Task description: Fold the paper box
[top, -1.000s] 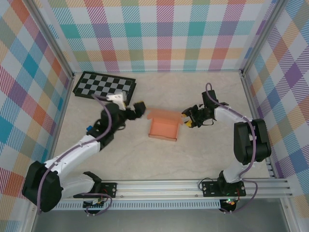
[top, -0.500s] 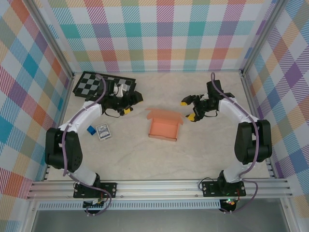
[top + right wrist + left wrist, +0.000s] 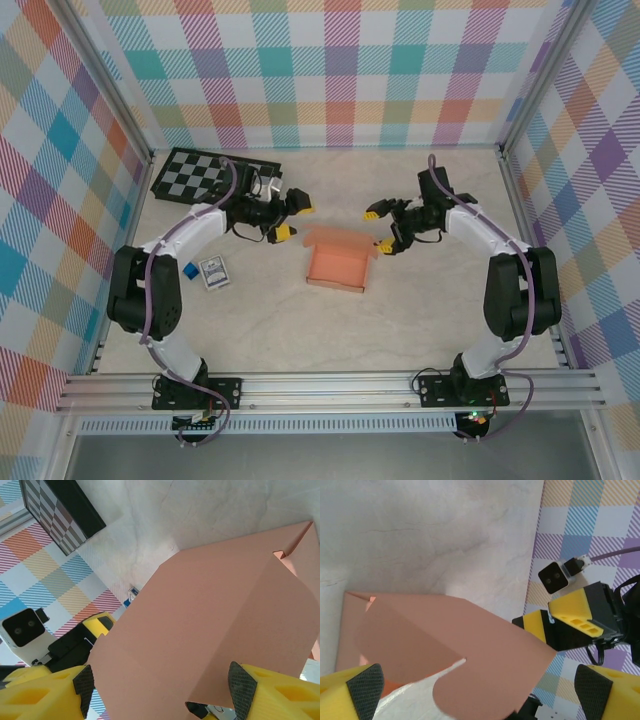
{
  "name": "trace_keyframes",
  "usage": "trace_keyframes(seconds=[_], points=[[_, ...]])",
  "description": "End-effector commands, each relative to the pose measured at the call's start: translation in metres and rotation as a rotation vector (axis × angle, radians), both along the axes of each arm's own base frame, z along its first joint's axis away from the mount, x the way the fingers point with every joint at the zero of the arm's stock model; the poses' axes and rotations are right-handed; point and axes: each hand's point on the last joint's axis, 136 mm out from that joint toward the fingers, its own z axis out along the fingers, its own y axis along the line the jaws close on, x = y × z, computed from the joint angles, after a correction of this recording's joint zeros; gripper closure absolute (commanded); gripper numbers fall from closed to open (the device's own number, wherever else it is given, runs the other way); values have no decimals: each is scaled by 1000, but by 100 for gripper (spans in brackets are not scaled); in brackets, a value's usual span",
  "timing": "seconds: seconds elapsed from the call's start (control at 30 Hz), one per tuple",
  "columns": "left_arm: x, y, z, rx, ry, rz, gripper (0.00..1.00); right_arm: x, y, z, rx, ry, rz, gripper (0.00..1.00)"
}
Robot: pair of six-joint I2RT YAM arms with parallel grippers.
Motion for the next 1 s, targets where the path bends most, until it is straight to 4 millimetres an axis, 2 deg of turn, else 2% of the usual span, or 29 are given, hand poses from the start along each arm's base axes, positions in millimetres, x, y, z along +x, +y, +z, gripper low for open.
trace_keyframes(seconds=[0.0, 0.17, 0.37, 0.5, 0.77, 0.97], points=[[0, -14, 1, -34, 16, -26, 0, -5, 4, -6, 18, 44, -5, 25], [-2, -22, -7, -33, 27, -44, 0, -6, 6, -8, 9, 47, -17, 25], [0, -32, 1, -62, 4, -61, 0, -6, 7, -9, 4, 46, -26, 25], [-8, -36, 2, -67, 17, -79, 0, -5, 7, -9, -1, 41, -35, 25], [-31, -43, -9, -78, 76, -74, 0, -7, 12, -14, -16, 49, -64, 26], [-29, -41, -4, -59, 54, -67, 0, -10, 10, -22, -35, 54, -78, 26]])
